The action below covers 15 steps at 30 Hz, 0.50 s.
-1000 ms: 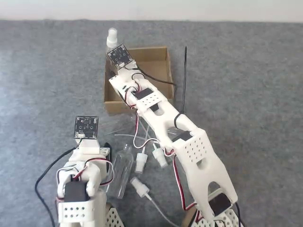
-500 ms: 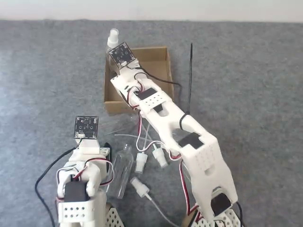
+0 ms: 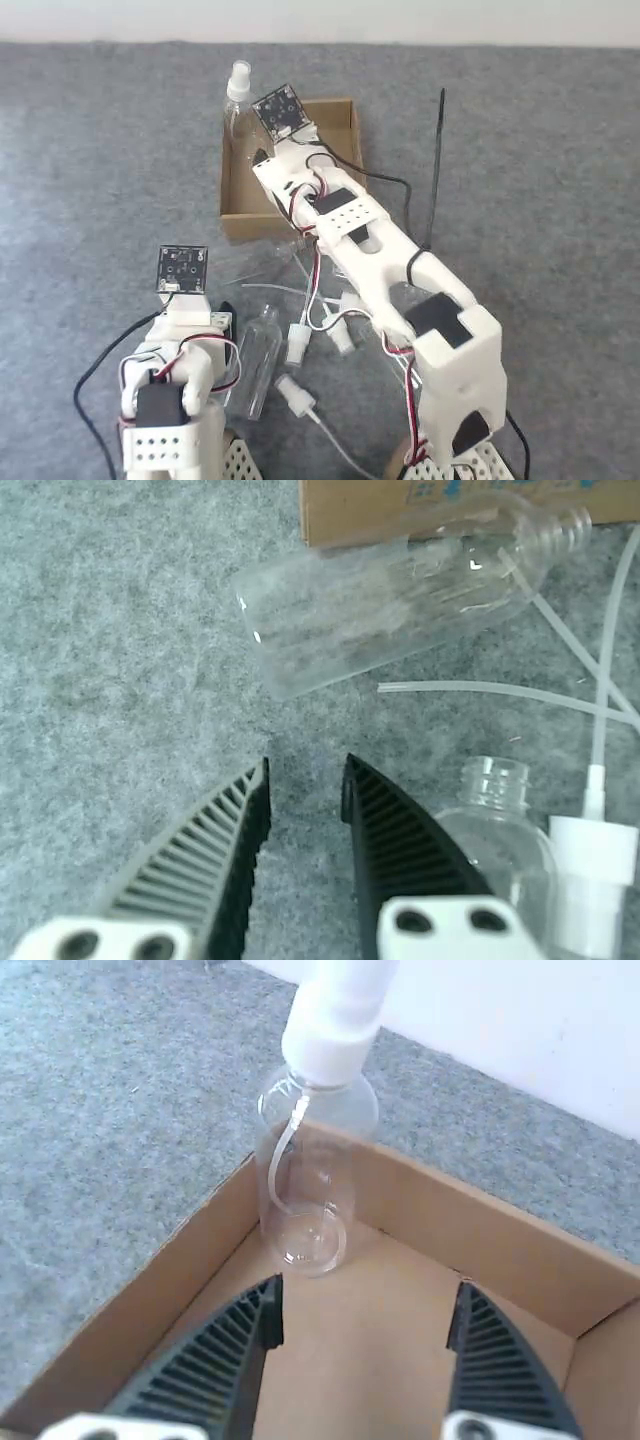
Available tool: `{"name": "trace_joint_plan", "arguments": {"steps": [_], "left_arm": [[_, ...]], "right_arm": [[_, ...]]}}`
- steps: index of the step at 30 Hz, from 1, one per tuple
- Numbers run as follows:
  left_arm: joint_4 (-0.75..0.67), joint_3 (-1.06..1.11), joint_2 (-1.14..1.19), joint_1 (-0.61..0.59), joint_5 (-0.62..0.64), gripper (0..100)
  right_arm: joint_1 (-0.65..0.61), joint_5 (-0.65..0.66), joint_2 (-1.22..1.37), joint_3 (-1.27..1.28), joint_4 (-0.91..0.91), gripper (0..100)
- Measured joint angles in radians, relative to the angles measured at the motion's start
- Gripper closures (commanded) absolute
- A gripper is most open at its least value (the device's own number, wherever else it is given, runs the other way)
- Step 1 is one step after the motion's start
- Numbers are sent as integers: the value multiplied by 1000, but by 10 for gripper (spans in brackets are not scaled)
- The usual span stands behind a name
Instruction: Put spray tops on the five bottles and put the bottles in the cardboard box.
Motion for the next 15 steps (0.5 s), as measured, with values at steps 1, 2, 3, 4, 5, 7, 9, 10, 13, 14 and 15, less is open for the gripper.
{"name": "trace_joint_plan", "arguments": {"steps": [1, 2, 3, 4, 5, 7, 9, 10, 13, 14, 15], "left_arm": [[0, 0, 0, 0, 0, 892], [0, 0, 0, 0, 0, 892], [0, 0, 0, 0, 0, 892], [0, 0, 0, 0, 0, 892], [0, 0, 0, 0, 0, 892], [0, 0, 0, 0, 0, 892], [0, 0, 0, 0, 0, 892], [0, 0, 0, 0, 0, 892], [0, 0, 0, 0, 0, 892], [0, 0, 0, 0, 0, 892], [0, 0, 0, 0, 0, 892]], "right_arm": [[0, 0, -12, 11, 0, 772], [0, 0, -20, 21, 0, 772], [0, 0, -29, 32, 0, 775], [0, 0, -38, 43, 0, 786], [2, 0, -48, 54, 0, 808], [3, 0, -68, 74, 0, 851], [3, 0, -91, 86, 0, 871], [3, 0, -103, 89, 0, 870], [3, 0, -135, 112, 0, 871], [3, 0, -140, 120, 0, 871], [3, 0, -143, 124, 0, 871]]}}
